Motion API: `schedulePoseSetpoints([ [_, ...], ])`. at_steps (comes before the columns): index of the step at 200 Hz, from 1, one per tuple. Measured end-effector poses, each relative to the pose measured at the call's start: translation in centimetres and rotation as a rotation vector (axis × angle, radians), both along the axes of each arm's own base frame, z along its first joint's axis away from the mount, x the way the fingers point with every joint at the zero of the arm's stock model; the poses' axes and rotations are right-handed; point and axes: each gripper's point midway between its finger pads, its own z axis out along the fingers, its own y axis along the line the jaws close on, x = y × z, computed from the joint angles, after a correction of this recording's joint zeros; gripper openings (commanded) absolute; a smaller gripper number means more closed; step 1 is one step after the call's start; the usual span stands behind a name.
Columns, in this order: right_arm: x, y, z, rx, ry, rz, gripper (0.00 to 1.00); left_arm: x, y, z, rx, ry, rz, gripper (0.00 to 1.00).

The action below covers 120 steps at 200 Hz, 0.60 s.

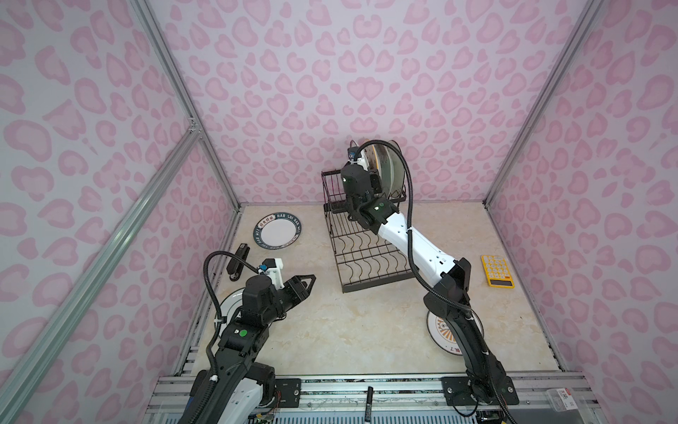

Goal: Load the plates into the dish rack
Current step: 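Lower the sunburst plate with the right gripper beside the star plate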

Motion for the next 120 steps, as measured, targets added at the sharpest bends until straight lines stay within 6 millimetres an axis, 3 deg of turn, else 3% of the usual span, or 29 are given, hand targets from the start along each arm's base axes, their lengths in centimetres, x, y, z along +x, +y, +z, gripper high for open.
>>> schedulePoseSetpoints([
  [90, -0.3, -0.1, -1.3, 0.022, 0.038, -0.009, 0.0, 0.0, 0.0, 0.0, -0.001, -0.002, 0.0, 0.53],
  [102, -0.3, -0.2, -1.5, 0.026, 0.043, -0.01, 0.13, 0.0, 0.0, 0.0, -0.001, -0.001, 0.0, 0.53],
  [120, -0.3, 0.1, -1.6, 0.038, 0.046, 0.001, 0.22, 0.0, 0.0, -0.1, 0.001, 0.004, 0.001, 0.54],
])
